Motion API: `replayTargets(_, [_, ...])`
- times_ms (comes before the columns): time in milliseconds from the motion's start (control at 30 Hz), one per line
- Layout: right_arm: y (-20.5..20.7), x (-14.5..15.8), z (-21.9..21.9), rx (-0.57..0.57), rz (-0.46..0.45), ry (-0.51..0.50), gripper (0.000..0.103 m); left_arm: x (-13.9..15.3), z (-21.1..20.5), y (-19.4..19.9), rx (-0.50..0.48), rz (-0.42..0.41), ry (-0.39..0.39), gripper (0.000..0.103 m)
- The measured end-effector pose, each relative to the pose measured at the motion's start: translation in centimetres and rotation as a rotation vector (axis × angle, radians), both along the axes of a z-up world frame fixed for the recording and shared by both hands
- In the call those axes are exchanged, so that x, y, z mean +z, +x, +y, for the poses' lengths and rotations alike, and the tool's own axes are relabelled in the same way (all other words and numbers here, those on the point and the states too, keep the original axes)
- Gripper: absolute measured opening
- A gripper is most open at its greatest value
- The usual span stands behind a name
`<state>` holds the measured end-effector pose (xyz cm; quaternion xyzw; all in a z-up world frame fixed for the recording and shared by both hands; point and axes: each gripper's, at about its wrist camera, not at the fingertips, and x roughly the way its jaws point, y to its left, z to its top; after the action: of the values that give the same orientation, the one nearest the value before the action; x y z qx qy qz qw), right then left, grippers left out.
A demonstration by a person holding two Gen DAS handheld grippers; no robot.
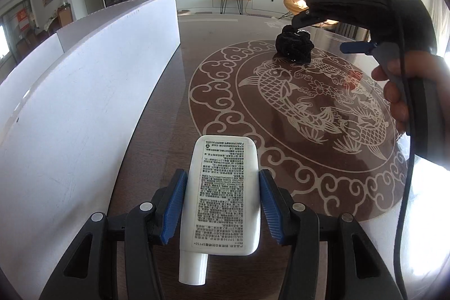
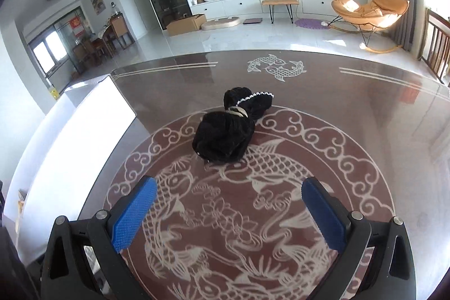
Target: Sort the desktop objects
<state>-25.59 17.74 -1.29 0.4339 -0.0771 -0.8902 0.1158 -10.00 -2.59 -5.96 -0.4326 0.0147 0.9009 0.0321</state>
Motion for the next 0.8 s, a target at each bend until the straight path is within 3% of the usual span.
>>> replayTargets(100, [-4.2, -1.4, -2.4, -0.040, -0.069, 0.026, 0.103, 0.0, 0.2, -0.1, 0.000, 0.000, -0.004, 0.052])
replayTargets(200, [-6.8, -4.0, -4.2, -0.048, -0.153, 0.155, 0.102, 0.0, 0.3, -0.2, 0.000, -0.001, -0.008, 0.052])
replayTargets(233, [-6.7, -4.3, -4.7, -0.040, -0.122, 0.209, 0.099, 0.0, 0.2, -0.2, 0.000, -0.001, -0.008, 0.052])
replayTargets(267, [-6.2, -4.2, -5.2, -0.008, -0.080, 0.238, 0.080, -0.1, 0.2, -0.2, 0.000, -0.001, -0.007, 0.052])
replayTargets(300, [-5.4, -4.1, -5.6, 0.025, -0.034, 0.263, 0.070, -0.1, 0.2, -0.2, 0.000, -0.001, -0.008, 0.052])
replayTargets(333, [-4.4, -4.1, -5.6, 0.068, -0.002, 0.245, 0.050, -0.1, 0.2, -0.2, 0.000, -0.001, -0.007, 0.052])
replayTargets(367, [-3.3, -4.2, -5.8, 0.100, 0.017, 0.255, 0.037, -0.1, 0.1, -0.2, 0.000, -0.001, -0.007, 0.052])
replayTargets(400, [-2.0, -4.3, -5.7, 0.136, 0.030, 0.259, 0.036, -0.1, 0.2, -0.2, 0.001, -0.001, -0.007, 0.052])
replayTargets(567, [8.9, -4.5, -3.3, 0.269, 0.062, 0.260, 0.036, -0.2, 0.1, -0.3, 0.001, 0.000, 0.002, 0.052])
replayTargets(700, [19.1, -4.8, -0.8, 0.258, 0.071, 0.242, 0.036, -0.3, 0.1, -0.4, 0.001, 0.001, 0.008, 0.051])
replayTargets(800, [23.3, -4.8, 0.5, 0.209, 0.062, 0.228, 0.037, -0.3, 0.0, -0.6, 0.002, 0.001, 0.017, 0.051])
